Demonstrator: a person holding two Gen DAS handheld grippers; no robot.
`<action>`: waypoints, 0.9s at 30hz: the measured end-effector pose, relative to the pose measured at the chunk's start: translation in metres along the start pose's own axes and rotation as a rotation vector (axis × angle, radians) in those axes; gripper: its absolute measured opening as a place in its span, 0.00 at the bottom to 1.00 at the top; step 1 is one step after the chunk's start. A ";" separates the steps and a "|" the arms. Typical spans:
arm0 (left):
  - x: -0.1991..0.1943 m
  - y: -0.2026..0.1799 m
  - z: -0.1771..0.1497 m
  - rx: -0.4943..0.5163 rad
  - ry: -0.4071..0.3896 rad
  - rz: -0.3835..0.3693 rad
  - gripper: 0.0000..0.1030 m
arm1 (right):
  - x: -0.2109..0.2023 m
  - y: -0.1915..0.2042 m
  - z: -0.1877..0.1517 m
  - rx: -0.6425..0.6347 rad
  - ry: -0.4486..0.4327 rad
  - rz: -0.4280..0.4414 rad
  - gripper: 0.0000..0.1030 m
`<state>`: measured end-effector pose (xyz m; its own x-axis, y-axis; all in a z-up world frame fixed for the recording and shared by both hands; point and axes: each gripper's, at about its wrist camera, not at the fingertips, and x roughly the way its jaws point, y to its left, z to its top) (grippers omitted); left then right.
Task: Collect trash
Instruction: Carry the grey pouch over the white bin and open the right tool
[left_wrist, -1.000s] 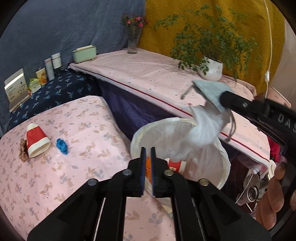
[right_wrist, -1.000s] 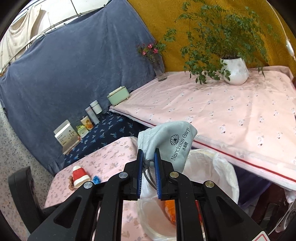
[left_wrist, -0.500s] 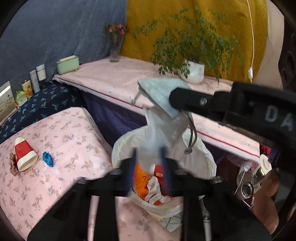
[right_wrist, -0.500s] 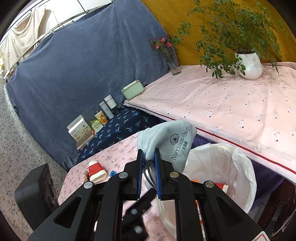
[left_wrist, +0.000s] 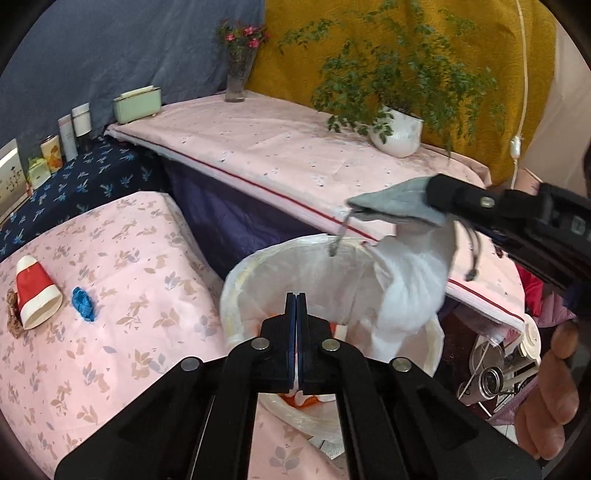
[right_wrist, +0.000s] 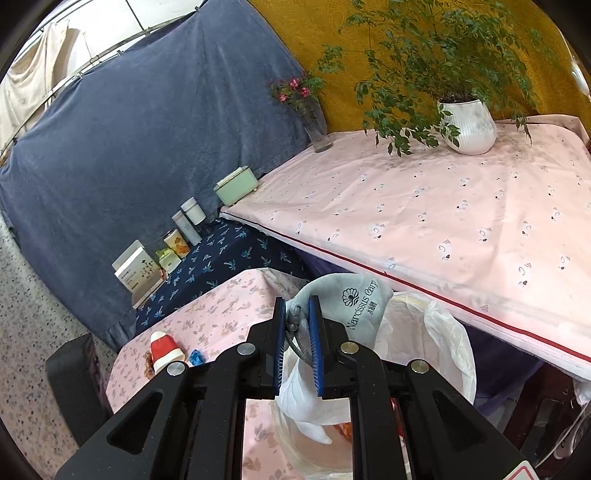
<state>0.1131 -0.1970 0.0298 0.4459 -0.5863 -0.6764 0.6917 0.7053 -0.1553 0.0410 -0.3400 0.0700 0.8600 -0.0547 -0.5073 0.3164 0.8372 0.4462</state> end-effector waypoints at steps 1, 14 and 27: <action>0.000 -0.004 -0.001 0.011 -0.004 -0.009 0.00 | 0.001 -0.001 0.000 0.001 0.001 -0.001 0.12; 0.013 -0.045 -0.017 0.132 -0.031 -0.113 0.57 | 0.009 -0.008 -0.003 0.031 0.028 0.034 0.11; 0.027 -0.024 -0.022 0.036 0.018 -0.010 0.67 | 0.010 -0.021 -0.004 0.030 0.032 -0.010 0.08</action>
<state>0.0954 -0.2210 -0.0005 0.4287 -0.5861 -0.6876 0.7165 0.6841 -0.1364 0.0417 -0.3556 0.0524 0.8438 -0.0454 -0.5348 0.3372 0.8200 0.4624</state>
